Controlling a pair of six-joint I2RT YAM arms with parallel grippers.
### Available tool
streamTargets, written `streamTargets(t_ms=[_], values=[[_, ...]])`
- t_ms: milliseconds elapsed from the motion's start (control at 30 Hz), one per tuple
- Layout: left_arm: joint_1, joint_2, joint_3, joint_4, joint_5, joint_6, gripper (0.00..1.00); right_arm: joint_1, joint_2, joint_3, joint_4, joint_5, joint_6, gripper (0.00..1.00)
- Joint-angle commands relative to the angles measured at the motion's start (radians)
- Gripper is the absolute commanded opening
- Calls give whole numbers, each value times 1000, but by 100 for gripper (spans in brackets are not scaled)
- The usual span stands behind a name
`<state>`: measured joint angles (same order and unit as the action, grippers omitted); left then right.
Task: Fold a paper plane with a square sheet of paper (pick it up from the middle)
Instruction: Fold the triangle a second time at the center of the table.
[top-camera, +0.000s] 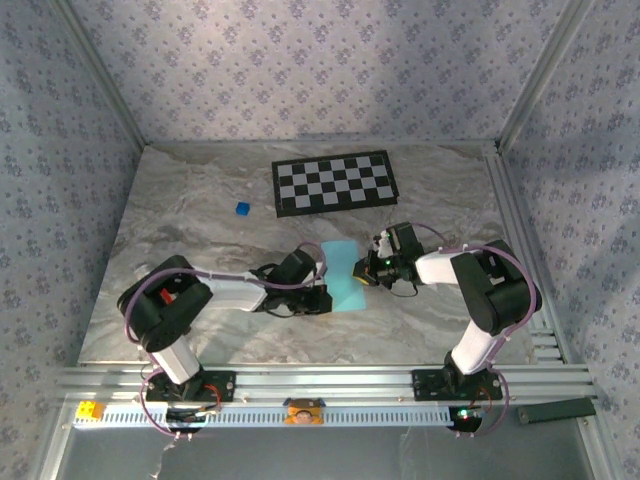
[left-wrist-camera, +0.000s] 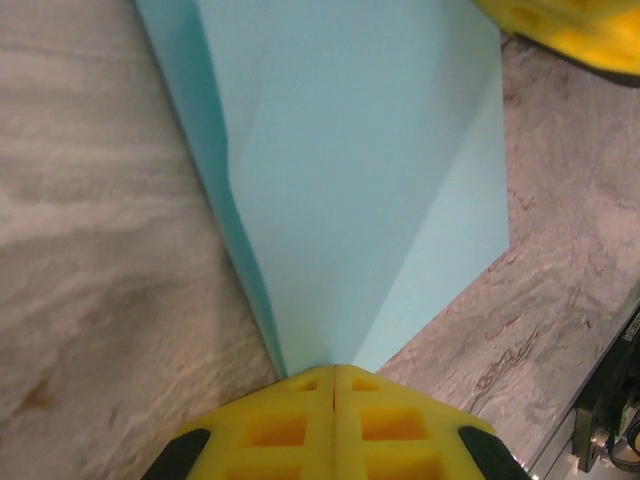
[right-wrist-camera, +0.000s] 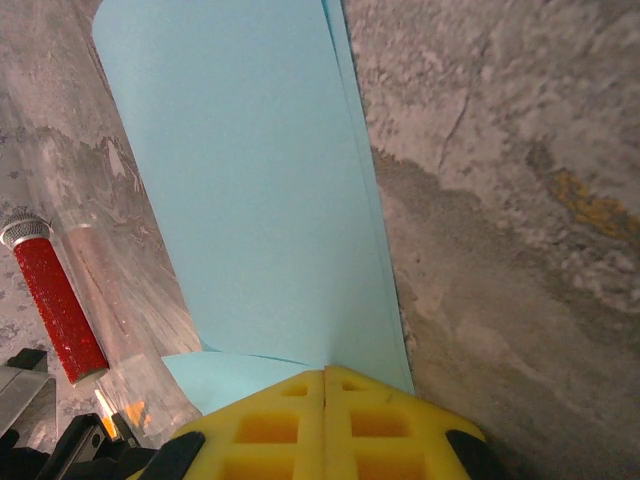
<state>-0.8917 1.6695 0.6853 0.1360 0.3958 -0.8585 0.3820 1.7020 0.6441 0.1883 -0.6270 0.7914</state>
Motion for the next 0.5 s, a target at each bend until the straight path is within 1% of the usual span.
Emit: streamTargets(t_ms=[0,133,267,367,467], values=[[-12,-22,-16,-185,-18,51,5,-10,33,-20,-122,98,-33,0],[-20,-38,8,-243,-51,73,5,-10,28,-23,-118,97,-32,0],[-19,-99,-22,-169,-78,23,0,-9,23,-23,-111,89,-31,0],[-14,-159,-39,-134,-121,-11,0,-11,18,-24,-105,83,-30,0],[1,-192,-36,-108,-126,-26,0,-8,8,-17,-111,82,-29,0]])
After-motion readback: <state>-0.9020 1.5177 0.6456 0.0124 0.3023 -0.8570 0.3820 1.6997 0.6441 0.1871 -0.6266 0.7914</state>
